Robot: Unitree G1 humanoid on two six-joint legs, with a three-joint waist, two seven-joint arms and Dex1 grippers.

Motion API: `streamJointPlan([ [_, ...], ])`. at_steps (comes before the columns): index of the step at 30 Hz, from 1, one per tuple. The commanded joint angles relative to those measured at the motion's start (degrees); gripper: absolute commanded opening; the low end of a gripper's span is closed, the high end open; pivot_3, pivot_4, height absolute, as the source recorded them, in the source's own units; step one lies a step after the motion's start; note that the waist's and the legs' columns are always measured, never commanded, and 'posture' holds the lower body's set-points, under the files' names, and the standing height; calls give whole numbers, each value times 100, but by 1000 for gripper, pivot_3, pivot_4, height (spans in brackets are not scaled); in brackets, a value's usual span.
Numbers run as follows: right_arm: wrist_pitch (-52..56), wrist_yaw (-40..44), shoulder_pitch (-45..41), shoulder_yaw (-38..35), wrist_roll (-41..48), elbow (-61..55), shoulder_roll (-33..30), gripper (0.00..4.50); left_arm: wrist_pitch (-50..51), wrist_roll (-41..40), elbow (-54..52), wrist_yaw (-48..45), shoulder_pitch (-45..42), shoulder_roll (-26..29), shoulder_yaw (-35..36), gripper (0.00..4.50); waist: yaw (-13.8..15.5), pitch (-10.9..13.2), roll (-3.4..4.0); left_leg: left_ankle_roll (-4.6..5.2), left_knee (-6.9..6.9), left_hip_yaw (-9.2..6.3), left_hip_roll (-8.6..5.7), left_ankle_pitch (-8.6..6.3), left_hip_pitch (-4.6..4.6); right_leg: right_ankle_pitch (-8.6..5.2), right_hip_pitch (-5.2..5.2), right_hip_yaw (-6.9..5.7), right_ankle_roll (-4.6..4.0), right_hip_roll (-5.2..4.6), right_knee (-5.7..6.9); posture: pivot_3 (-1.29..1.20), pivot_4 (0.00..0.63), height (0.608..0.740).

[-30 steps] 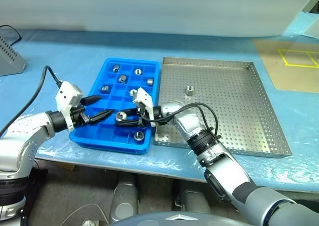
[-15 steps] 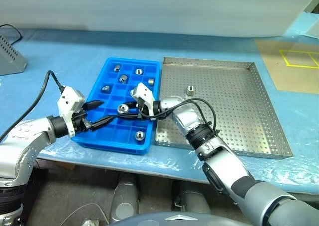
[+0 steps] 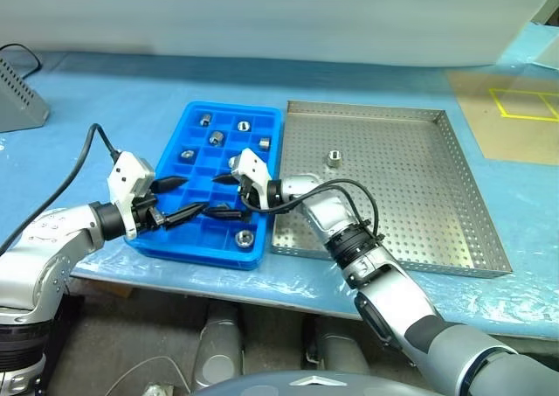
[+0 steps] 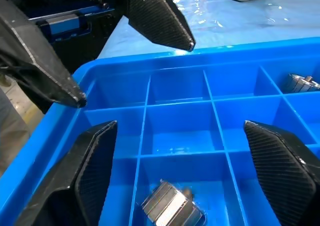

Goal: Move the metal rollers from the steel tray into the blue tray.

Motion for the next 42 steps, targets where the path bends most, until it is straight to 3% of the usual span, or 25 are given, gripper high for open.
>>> streamJointPlan([
  [1,122,52,-32,-205,153,-234,-112,4002,-95,-50,-62,-13,-111,-30,-1,3997,4,0,0,0,0,0,-1,0,-1,0,0,0,0,0,0,152,150,740],
  [9,1167,202,206,-1227,1111,-2211,-1228,4002,-417,332,729,14,-1236,-522,-735,3997,18,-1,-2,-3,14,0,-3,3,-2,1,2,4,2,-1,9,9,150,740],
  [13,1713,-118,720,-1793,1268,-3117,-2095,4002,-770,590,1445,-414,-2069,-946,-1416,3997,-39,-4,-7,-24,13,1,-4,17,-2,0,4,5,3,0,8,-99,150,740],
  [16,2027,-342,1018,-2032,1439,-3569,-2381,4002,-1035,786,1956,-600,-2538,-1245,-1714,3997,-147,-5,-8,-24,25,2,-5,18,-7,2,2,9,4,1,9,-129,150,740],
  [18,2128,-727,1367,-2276,1378,-3888,-2534,4002,-1647,1395,3116,-285,-3354,-1910,-2122,3997,-214,-6,-4,-20,34,4,-4,16,-6,2,2,11,3,1,15,-216,150,740],
  [24,2355,-1481,1943,-2529,1448,-4566,-2518,4002,-2987,2430,6247,232,-5128,-3356,-2503,3997,-409,-6,-5,19,66,2,-9,-8,-9,9,20,14,16,0,9,-327,150,740],
  [27,2421,-1733,2123,-2540,1459,-4801,-2503,4002,-3551,2833,7351,347,-5635,-3749,-2605,3997,-558,-6,-5,42,68,4,-12,-21,-16,15,24,15,24,0,-14,-366,150,740],
  [30,2455,-1987,2309,-2657,1502,-4974,-2499,4002,-3750,3252,8506,1032,-6120,-4095,-2623,3997,-671,-6,-4,55,66,3,-11,-25,-23,15,23,11,24,1,-27,-396,150,740],
  [34,2474,-2220,2571,-2839,1547,-5148,-2577,4002,-3718,3461,9187,1598,-6524,-4345,-2450,3997,-688,-6,-4,77,75,1,-13,-26,-32,16,22,7,25,1,-33,-430,150,740],
  [42,2363,-2496,2726,-2703,1515,-5196,-2507,4002,-3515,3701,9564,2328,-6673,-4503,-2187,3997,-682,-6,-4,85,107,1,-15,-48,-12,22,68,5,35,-7,-42,-456,150,740],
])
